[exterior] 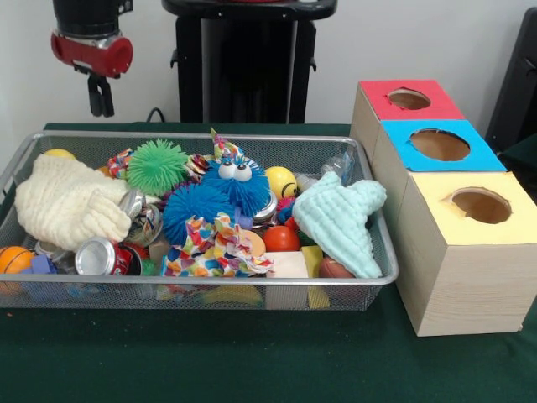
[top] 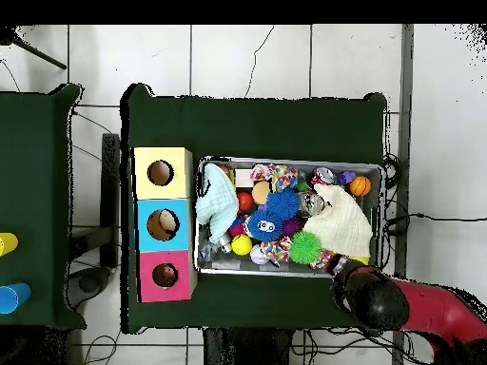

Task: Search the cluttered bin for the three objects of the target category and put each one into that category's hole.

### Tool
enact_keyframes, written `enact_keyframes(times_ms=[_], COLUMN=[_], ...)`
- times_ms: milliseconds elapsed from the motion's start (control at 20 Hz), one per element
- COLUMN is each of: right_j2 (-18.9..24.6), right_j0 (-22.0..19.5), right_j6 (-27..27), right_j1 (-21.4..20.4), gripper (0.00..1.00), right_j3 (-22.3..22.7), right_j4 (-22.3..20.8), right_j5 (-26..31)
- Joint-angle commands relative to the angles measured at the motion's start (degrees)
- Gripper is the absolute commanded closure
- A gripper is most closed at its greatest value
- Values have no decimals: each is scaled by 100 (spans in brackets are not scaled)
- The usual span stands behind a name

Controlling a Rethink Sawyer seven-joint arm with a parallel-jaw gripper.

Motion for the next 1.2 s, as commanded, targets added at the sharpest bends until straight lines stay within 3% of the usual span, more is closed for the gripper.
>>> enact_keyframes(times_ms=[50, 150, 200, 450, 600, 850, 1050, 1200], right_j2=[-33, -112, -286, -1061, -2047, -2902, -3022, -2637], right_j0=[326, 422, 588, 1226, 1960, 2370, 2264, 1919], right_j6=[-287, -206, -23, 635, 1208, 1184, 735, 542], right_j1=[909, 948, 963, 1050, 1303, 1772, 2178, 2313], gripper=[100, 100, 0, 0, 0, 0, 0, 0], right_j3=[-1081, -1231, -1385, -1842, -2324, -2660, -2973, -3012], right_j4=[-757, -959, -1154, -1762, -2016, -1414, -1063, -1034], right_j5=[-501, -621, -748, -1458, -2252, -2961, -3415, -3310])
